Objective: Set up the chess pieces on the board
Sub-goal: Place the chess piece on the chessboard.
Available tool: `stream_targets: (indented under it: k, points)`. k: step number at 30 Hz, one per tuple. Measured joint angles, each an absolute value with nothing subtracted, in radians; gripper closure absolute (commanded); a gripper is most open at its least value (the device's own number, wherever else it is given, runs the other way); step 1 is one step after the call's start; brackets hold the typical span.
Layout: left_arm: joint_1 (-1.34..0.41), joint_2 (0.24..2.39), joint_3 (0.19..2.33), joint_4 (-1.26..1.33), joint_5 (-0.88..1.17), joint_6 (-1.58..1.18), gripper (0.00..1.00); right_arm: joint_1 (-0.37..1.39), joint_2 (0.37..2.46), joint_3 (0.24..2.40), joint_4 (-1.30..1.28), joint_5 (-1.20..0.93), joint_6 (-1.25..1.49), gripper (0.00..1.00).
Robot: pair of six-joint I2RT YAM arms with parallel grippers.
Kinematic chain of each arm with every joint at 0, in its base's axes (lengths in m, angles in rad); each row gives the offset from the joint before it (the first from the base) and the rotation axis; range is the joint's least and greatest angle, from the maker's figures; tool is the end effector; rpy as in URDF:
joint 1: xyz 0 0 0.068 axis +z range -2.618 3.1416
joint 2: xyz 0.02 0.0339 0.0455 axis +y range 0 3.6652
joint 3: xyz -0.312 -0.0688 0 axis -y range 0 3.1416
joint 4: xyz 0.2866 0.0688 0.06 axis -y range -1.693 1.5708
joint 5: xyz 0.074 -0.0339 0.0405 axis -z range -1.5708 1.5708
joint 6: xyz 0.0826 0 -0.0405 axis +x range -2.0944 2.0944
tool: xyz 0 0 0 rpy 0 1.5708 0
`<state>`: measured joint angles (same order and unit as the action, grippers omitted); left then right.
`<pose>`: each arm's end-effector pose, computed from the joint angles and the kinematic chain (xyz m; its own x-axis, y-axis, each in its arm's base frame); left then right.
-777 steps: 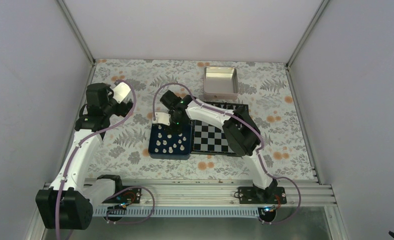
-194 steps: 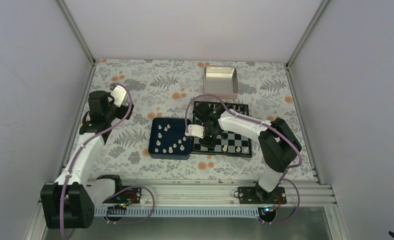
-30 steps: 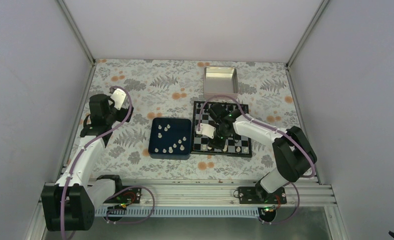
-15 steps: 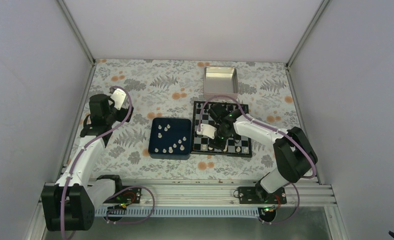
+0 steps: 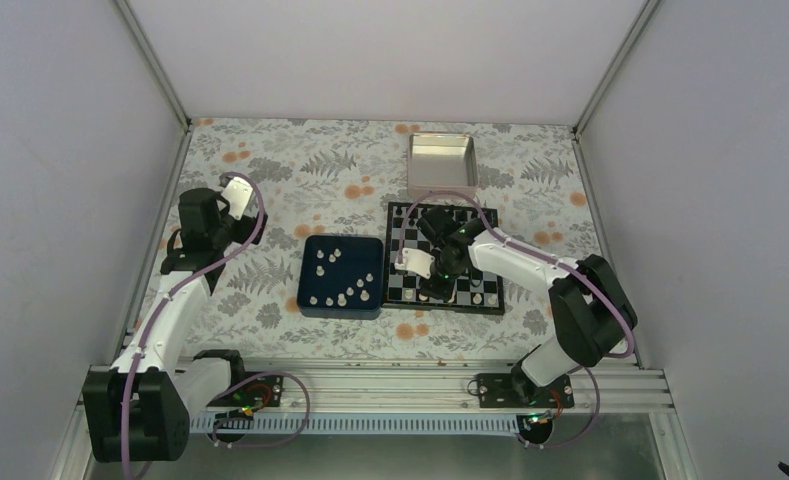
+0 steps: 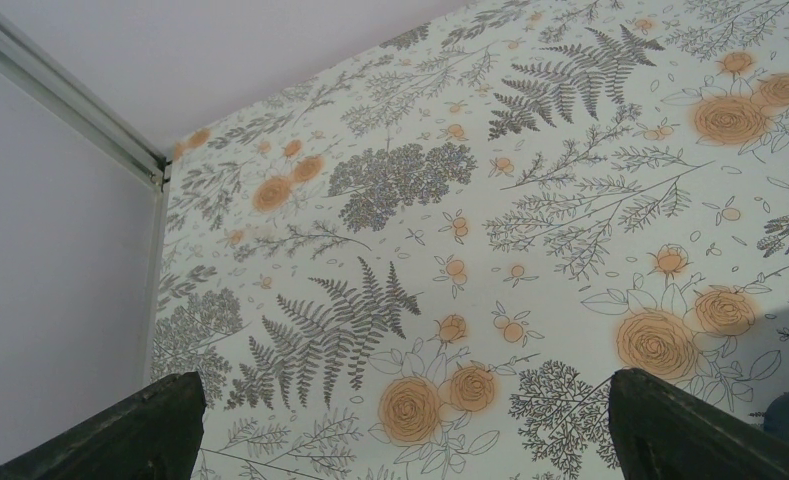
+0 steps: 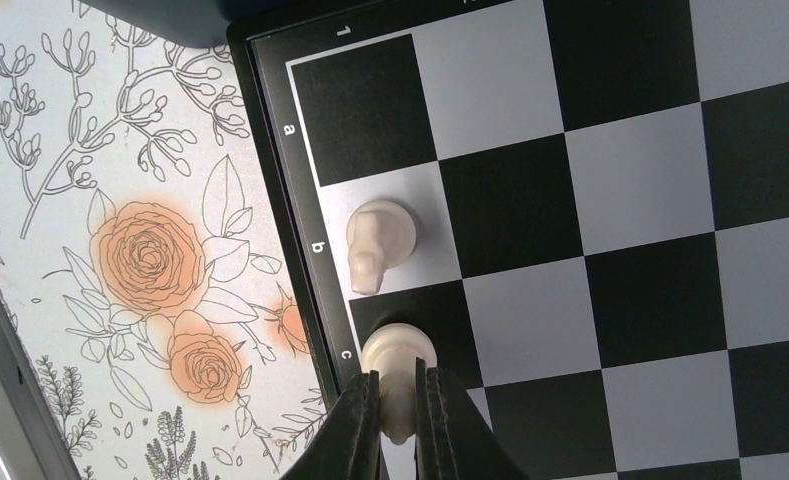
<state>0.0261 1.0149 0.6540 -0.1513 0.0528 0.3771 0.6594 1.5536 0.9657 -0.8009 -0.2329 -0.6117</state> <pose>0.2811 0.0030 0.2568 -0.4482 0.3561 -0.8199 0.1989 0.9340 0.2969 0.2368 0.2076 0.1646 -0.2751 -0.9202 -0.2785 -0.9614 0.2626 0.0819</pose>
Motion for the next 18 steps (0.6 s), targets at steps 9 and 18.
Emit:
stream_targets:
  k: [9, 18]
  points:
    - [0.026, 1.020, 0.654, -0.151, 0.053, 0.377, 0.00, 0.659, 1.554, 0.966, -0.800, -0.232, -0.612, 0.91]
    - [0.026, 1.023, 0.654, -0.151, 0.053, 0.377, 0.00, 0.659, 1.559, 0.966, -0.789, -0.231, -0.608, 0.75]
